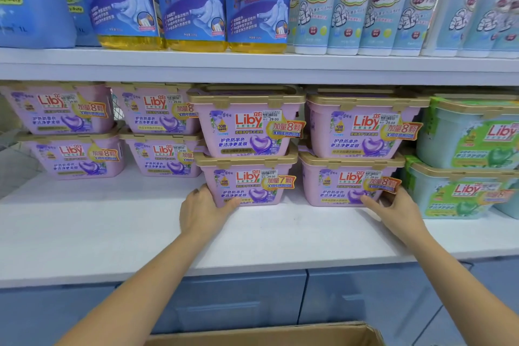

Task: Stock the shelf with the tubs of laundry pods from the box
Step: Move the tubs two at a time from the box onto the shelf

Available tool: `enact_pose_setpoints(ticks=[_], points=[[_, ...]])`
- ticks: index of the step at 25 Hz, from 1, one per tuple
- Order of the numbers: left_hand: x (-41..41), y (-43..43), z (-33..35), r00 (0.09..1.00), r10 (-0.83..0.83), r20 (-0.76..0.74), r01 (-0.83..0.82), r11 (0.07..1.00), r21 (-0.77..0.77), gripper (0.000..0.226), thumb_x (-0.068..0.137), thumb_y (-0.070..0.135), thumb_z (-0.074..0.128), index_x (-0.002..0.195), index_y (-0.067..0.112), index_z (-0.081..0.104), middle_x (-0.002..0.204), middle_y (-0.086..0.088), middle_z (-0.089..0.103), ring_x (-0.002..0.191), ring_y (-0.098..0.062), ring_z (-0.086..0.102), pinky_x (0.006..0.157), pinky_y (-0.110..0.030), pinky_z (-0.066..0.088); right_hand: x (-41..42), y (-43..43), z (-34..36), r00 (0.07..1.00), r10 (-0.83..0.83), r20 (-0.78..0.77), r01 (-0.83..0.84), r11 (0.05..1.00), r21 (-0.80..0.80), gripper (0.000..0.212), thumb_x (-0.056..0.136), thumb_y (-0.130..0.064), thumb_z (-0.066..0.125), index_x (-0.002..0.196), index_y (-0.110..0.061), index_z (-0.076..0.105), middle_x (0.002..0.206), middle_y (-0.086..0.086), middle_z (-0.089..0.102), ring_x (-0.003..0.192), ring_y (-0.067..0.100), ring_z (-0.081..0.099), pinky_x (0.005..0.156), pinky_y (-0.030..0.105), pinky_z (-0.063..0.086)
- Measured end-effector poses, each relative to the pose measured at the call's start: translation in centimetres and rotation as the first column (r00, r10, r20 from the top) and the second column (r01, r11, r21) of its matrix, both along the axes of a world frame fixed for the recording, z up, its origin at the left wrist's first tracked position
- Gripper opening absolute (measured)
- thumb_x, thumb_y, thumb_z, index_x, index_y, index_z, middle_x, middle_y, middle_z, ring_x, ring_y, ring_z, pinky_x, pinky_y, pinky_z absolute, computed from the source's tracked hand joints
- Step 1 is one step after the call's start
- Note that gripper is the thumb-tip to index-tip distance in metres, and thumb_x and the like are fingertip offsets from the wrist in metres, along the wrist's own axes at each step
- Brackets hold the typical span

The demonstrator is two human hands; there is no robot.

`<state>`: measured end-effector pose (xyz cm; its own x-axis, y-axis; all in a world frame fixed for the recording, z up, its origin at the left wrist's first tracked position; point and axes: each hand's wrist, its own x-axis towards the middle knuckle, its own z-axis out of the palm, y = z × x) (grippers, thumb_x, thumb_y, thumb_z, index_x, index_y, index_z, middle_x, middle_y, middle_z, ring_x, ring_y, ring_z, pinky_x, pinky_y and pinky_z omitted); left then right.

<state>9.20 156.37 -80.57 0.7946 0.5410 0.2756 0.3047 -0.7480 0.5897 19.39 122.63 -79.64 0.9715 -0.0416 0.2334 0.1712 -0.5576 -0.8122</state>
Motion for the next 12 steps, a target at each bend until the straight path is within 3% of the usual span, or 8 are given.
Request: enact_pose_setpoints(ticks=[3, 6, 9, 12], points=[[-1.1, 0.6, -0.1, 0.998, -0.014, -0.062, 0.020, 0.995, 0.100, 0.059, 0.075, 0.057, 0.060, 0.110, 0.009, 0.056, 0.111, -0.012, 0.067, 0.105, -0.033, 0.058, 0.084, -0.039, 0.048, -1.6, -0.5, 0.2, 1.000, -0.025, -0.004, 0.025, 1.000, -0.005, 0.056, 0.078, -0.026, 0.071, 0.123, -0.002, 0.050, 0.127, 0.014, 0.060, 0.117, 0.029, 0.056, 0.093, 0.038, 0.042], [-3.9, 0.6, 0.2, 0.997, -0.032, -0.073, 0.042, 0.989, 0.143, 0.070, 0.080, 0.049, 0.058, 0.128, 0.000, 0.046, 0.132, -0.020, 0.054, 0.124, -0.033, 0.047, 0.099, -0.040, 0.036, -4.7, -0.7, 0.7, 0.994, -0.067, 0.083, 0.075, 0.993, -0.089, 0.060, 0.081, -0.026, 0.067, 0.131, -0.001, 0.045, 0.134, 0.016, 0.055, 0.124, 0.033, 0.050, 0.098, 0.040, 0.038], [-9.2, 0.1, 0.1, 0.992, -0.124, 0.009, 0.120, 0.972, 0.203, 0.079, 0.076, 0.053, 0.046, 0.135, 0.000, 0.041, 0.142, -0.019, 0.046, 0.134, -0.033, 0.039, 0.109, -0.040, 0.025, -9.3, -0.7, 0.1, 0.985, -0.027, 0.170, 0.064, 0.974, -0.218, 0.055, 0.085, -0.024, 0.063, 0.132, -0.002, 0.046, 0.135, 0.018, 0.053, 0.125, 0.035, 0.047, 0.101, 0.040, 0.035], [-15.3, -0.3, -1.6, 0.979, -0.140, 0.150, 0.100, 0.963, 0.249, 0.070, 0.079, 0.052, 0.043, 0.129, 0.003, 0.049, 0.137, -0.017, 0.052, 0.128, -0.033, 0.045, 0.108, -0.040, 0.028, -14.2, -0.4, -2.1, 0.982, 0.064, 0.180, -0.009, 0.957, -0.290, 0.050, 0.086, -0.026, 0.061, 0.129, -0.004, 0.050, 0.129, 0.018, 0.058, 0.119, 0.035, 0.052, 0.099, 0.037, 0.037]])
